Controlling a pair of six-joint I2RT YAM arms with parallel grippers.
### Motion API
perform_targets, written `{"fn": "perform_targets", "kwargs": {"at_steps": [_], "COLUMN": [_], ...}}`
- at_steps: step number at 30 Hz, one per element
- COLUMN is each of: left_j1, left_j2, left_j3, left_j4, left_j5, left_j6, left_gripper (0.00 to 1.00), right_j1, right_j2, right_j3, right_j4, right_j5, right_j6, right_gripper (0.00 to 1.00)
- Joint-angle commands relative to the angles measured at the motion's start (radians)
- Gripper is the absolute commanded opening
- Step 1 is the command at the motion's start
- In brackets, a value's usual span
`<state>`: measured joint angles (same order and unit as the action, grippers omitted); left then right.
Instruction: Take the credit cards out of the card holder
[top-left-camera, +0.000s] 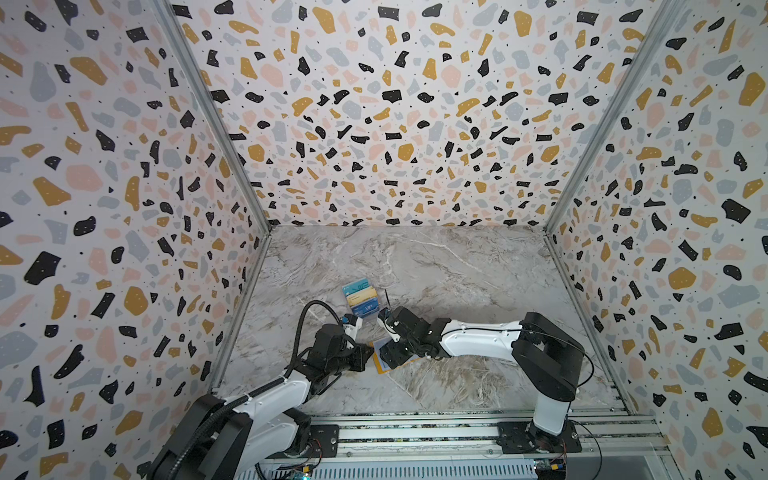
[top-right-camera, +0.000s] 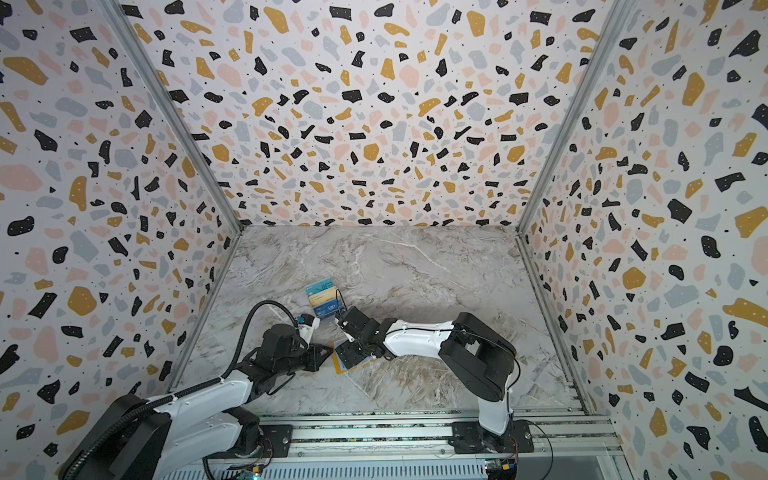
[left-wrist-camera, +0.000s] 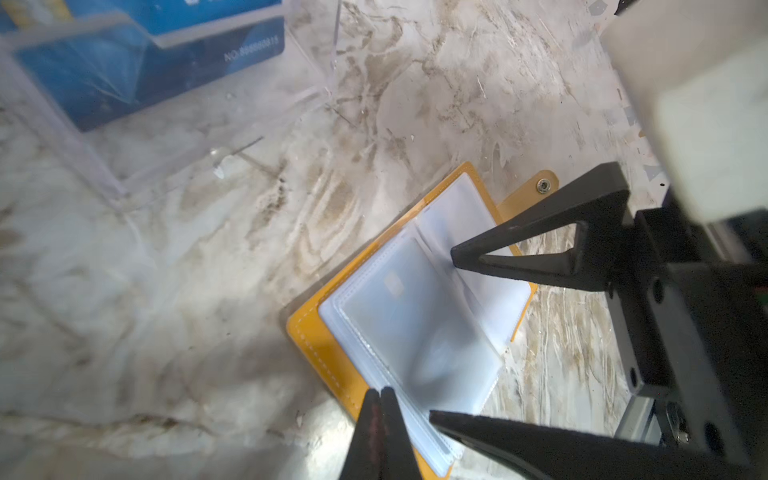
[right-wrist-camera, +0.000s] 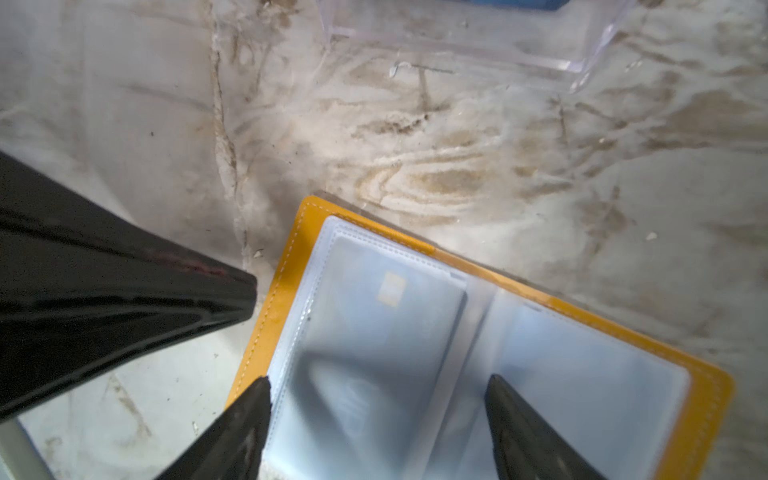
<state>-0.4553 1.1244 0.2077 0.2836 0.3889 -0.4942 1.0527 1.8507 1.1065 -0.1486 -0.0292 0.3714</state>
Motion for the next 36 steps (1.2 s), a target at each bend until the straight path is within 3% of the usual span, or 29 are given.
{"fn": "perform_targets", "kwargs": {"at_steps": [1, 17, 26, 36], "left_j1": [-0.008, -0.015, -0.016, -0.016], "left_j2": [0.031, 0.091, 0.094, 0.103], "left_j3": [-0.002, -0.029, -0.031, -0.028], "left_j4": [0.075, 0.068, 0.062, 0.055], "left_j5": [0.026, -0.027, -0.037, -0.041], "left_j6": [-0.001, 0.003, 0.005, 0.009], "left_gripper": [0.00, 0.00, 0.00, 0.00], "right_j1": [0.008, 0.043, 0.043, 0.029], "right_j2": [0.005, 0.052, 0.055, 0.033], "right_j3": [0.037, 0.072, 0.076, 0.075], "right_j4": [-0.015, -0.069, -0.096, -0.114], "right_j5": [0.038, 0.142, 0.185, 0.220], "right_j6": [0.018, 0.021, 0.035, 0.054], "right_gripper": [0.81, 0.76, 0.60, 0.52]}}
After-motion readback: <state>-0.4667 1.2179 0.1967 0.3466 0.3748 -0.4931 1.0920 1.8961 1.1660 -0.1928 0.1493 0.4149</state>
